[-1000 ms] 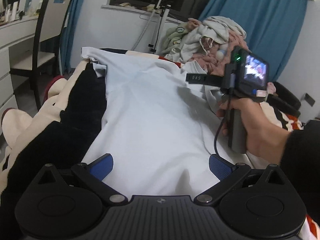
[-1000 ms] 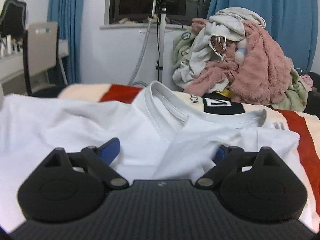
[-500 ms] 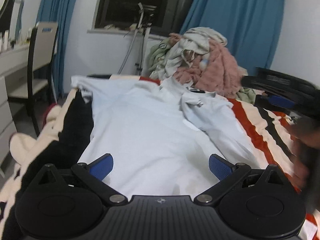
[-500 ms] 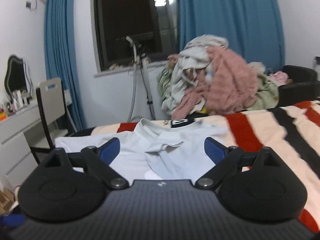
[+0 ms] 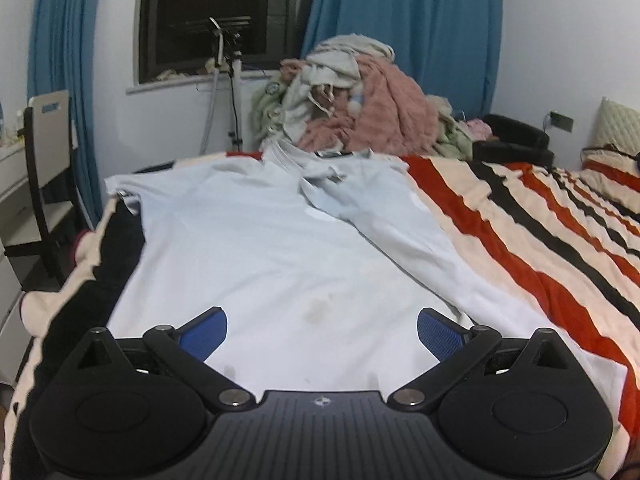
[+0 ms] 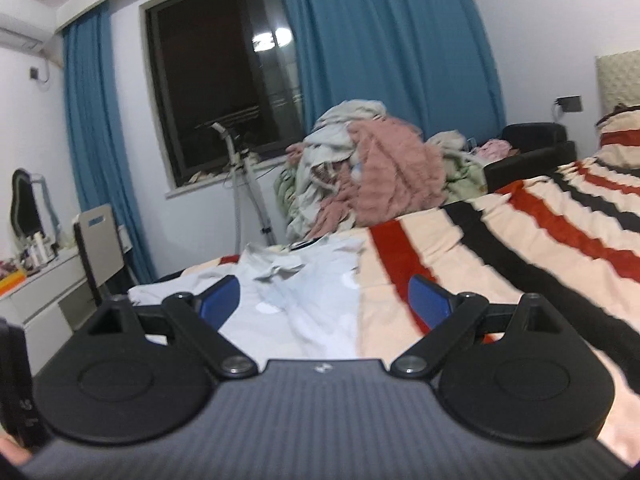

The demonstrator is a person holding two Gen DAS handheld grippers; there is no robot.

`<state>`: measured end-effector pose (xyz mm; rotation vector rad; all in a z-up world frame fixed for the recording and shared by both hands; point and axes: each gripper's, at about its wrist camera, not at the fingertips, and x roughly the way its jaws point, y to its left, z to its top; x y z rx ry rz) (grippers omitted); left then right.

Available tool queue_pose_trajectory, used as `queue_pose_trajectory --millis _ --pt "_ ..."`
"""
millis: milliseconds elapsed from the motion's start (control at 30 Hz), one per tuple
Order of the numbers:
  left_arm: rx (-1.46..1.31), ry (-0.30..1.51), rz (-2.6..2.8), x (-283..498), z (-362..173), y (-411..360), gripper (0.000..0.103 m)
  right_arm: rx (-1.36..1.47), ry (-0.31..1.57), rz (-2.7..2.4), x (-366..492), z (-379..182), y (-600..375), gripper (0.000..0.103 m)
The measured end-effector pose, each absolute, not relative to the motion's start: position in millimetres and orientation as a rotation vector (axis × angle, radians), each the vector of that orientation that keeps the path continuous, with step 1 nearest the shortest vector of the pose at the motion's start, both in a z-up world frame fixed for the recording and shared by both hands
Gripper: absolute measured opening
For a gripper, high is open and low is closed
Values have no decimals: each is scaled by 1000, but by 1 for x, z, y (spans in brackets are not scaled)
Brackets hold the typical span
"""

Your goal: Fold clothes

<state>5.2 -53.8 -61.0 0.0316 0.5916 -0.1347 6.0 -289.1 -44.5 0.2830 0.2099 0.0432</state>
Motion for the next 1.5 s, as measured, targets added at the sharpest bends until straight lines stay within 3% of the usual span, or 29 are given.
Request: queue_pose_trajectory --millis 367,467,600,867,900,933,1033,1500 --pt "124 692 -296 0 -79 -135 83 518 174 -214 -8 -65 -391 93" --pt "106 715 -381 -5 -80 -177 74 542 129 -283 -16 -69 -404 93" --pt "78 772 -513 -8 -89 -239 55 525 59 -348 -29 -68 -411 93" --pt "145 824 -720 -22 -129 -320 49 575 29 -385 -34 -79 -432 93" --pt "165 823 -721 -23 -135 -324 42 578 36 -385 -32 -81 -432 93" --pt "182 827 -712 -22 -140 -328 26 579 43 -382 -31 -83 -432 93" --pt "131 835 -695 -13 -141 -314 4 579 60 -382 -26 -86 -431 93" --pt "-240 682 -657 -61 -61 -124 4 433 56 -322 -28 -73 -389 93"
